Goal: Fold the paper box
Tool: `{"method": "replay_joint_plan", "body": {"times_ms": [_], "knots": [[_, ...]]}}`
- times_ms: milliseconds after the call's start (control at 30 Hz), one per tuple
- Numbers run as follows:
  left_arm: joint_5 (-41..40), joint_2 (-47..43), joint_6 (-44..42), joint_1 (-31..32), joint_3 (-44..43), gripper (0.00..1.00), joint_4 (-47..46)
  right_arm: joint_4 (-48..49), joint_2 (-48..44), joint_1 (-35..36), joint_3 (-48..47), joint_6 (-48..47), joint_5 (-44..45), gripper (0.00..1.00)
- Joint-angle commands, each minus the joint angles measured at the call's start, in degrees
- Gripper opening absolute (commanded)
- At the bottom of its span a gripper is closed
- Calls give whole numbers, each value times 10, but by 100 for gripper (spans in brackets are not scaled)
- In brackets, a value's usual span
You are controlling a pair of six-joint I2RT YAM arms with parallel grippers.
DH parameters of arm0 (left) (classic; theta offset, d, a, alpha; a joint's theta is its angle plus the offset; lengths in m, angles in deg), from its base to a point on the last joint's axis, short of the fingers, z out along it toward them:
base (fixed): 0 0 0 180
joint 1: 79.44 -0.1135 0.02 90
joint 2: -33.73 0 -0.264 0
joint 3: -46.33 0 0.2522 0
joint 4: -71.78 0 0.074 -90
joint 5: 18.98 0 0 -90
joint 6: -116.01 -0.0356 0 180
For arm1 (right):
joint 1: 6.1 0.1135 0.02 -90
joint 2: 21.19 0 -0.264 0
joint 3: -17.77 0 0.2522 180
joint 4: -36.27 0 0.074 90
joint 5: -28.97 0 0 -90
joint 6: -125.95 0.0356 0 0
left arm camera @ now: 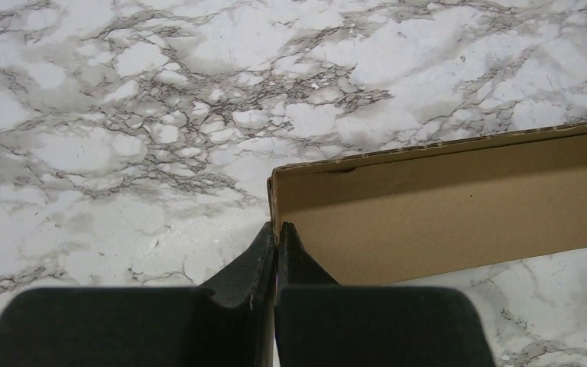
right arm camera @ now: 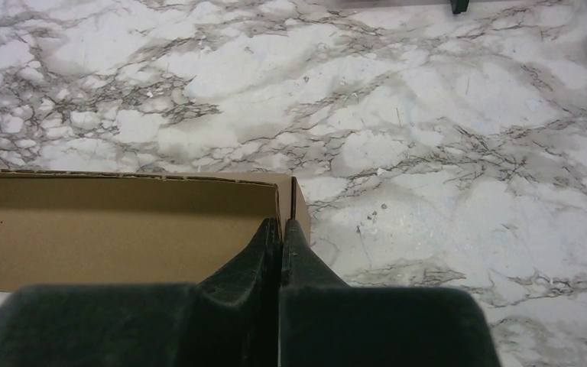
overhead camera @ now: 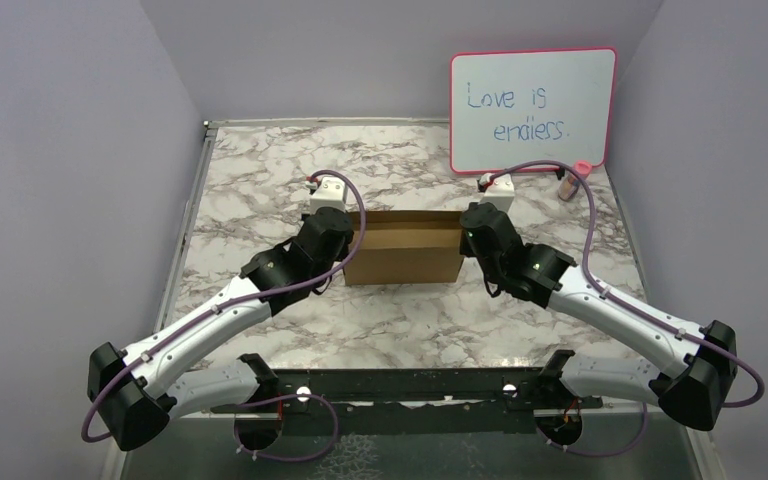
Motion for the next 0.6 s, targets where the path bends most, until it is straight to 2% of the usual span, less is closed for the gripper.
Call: {"method": "replay_joint_plan", "body": {"times_ms": [0,567], "knots": [[-11,-17,-17,9,-17,0,8,-14,16,13,22,22,-67,2],[88,15,26,11,-8,0,-23,-2,22,14,27,31,-90,2]]}}
